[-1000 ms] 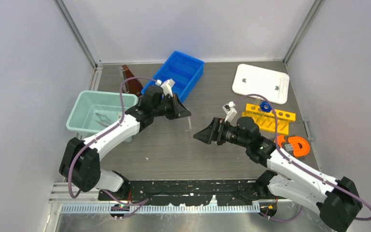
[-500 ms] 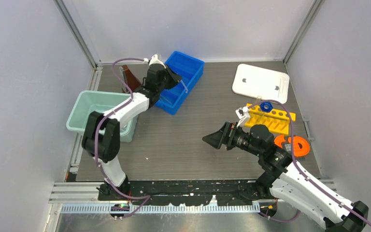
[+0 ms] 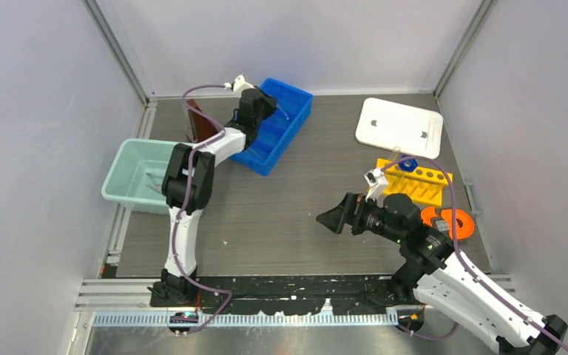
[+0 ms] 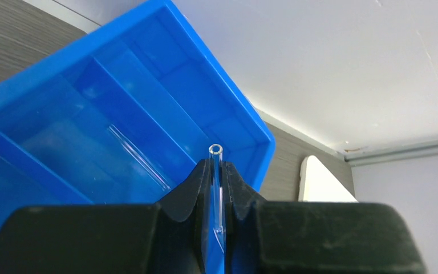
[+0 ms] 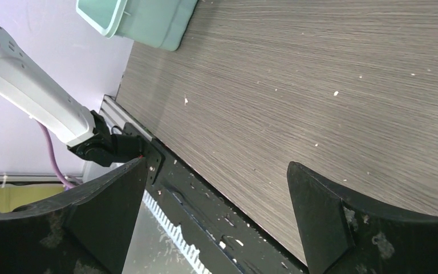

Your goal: Organize the chemistry lab equipment

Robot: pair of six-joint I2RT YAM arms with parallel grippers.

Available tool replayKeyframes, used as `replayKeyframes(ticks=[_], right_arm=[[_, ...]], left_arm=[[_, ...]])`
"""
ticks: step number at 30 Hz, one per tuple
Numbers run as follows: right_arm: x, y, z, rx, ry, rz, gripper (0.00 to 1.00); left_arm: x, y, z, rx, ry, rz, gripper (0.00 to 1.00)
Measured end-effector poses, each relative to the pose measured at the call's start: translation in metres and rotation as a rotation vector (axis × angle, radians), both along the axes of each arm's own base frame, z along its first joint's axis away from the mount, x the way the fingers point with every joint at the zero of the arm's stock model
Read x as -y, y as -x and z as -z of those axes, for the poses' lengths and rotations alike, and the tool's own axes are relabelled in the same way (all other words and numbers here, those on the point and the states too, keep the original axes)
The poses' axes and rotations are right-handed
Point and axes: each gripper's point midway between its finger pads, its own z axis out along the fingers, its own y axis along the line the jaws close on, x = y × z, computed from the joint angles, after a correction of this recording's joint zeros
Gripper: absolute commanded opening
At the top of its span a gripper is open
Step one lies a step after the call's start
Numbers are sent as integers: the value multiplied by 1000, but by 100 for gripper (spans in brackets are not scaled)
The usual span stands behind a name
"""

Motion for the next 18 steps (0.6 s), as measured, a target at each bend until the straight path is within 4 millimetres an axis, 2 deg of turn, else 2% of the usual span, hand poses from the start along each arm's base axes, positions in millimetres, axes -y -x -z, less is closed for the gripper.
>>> replayKeyframes(ticks=[4,9,13,18], right_arm=[[7,0,-3,18,27,18,100],[12,-3,-10,48,43,42,100],[16,-5,-7,51,63,58,100],[19,-6,-4,47,78,74,100]], left_arm=[[-6,-14,9,16,-3,-33,0],[-8,-22,25,16,-26,-43,0],[-8,-25,41,10,-38,-43,1],[-9,-26,57,1,-68,-37,9]])
